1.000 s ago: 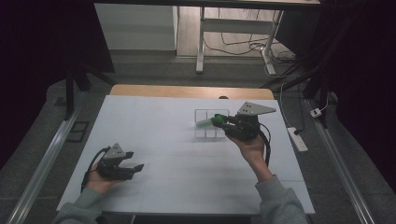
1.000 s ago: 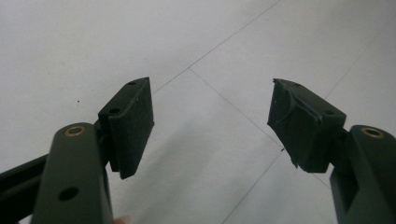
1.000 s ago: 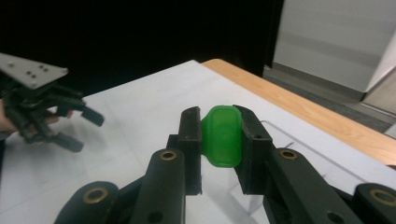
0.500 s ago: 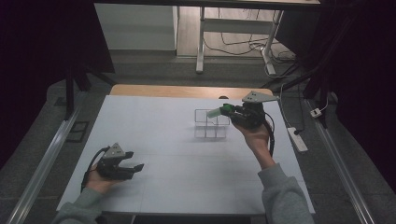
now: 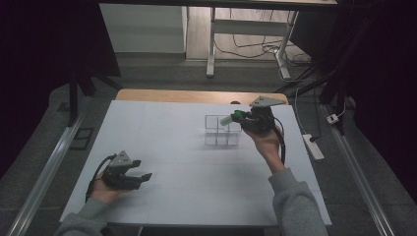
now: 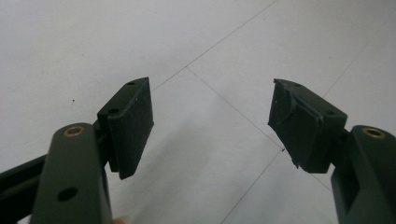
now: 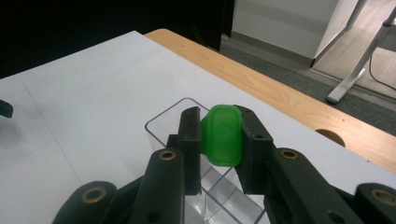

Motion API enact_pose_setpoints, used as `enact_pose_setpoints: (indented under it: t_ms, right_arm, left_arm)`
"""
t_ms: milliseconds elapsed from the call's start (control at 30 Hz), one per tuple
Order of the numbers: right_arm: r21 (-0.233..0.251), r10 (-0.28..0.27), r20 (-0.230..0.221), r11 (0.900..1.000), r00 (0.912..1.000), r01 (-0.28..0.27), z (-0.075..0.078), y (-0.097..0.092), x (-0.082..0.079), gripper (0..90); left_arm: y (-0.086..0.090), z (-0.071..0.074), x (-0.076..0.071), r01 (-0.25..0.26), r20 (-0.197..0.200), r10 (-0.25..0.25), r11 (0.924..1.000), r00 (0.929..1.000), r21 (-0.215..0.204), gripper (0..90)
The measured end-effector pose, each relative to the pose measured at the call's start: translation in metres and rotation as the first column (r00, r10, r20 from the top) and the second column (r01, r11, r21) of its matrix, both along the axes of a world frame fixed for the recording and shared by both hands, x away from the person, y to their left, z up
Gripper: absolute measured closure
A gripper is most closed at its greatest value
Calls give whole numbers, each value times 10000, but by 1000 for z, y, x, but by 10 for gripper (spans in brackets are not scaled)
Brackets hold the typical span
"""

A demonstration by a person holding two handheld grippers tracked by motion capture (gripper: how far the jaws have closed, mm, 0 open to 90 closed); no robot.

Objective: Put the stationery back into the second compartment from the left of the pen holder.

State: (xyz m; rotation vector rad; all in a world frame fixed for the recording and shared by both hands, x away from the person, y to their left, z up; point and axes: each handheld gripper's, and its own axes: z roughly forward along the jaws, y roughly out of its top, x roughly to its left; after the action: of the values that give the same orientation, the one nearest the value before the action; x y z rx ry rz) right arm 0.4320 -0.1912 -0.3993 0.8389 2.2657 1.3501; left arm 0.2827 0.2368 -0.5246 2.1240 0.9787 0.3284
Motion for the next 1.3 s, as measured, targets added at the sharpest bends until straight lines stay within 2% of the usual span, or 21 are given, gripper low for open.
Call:
enact_pose_setpoints:
  t_ms: [100,300,500,767,967,1133,1233,1300]
  right_arm:
    - [-134,-304,121,9994,9995,306,-1,1,-1,595]
    - [-97,-188,32,9998,9998,189,-6,-4,-8,536]
    - [50,-227,-123,9997,9997,227,-18,-14,-18,507]
    - [-189,-146,-206,9997,9997,142,-32,-21,-31,489]
    - [-160,-31,-303,9999,9995,26,-39,-29,-44,473]
    - [-457,-14,-348,9990,9994,-2,-48,-38,-57,463]
    - [-810,30,-351,9967,9994,-58,-55,-43,-64,459]
    - [-846,16,-420,9964,9991,-52,-60,-47,-67,454]
  left_arm:
    - [0,0,0,9,-6,-9,10000,10000,2,302]
    - [0,0,0,23,4,-23,10000,10000,17,301]
    - [-1,-1,1,15,-55,-15,10000,10000,47,299]
    - [0,0,1,30,-55,-30,10000,10000,-8,298]
    - [1,0,2,7,-68,-8,9999,10000,-132,298]
    - [1,0,2,60,-54,-60,9999,10000,-117,298]
    - [1,0,2,89,-29,-90,9999,10000,-104,298]
    - [1,1,2,72,-9,-72,9999,10000,-106,298]
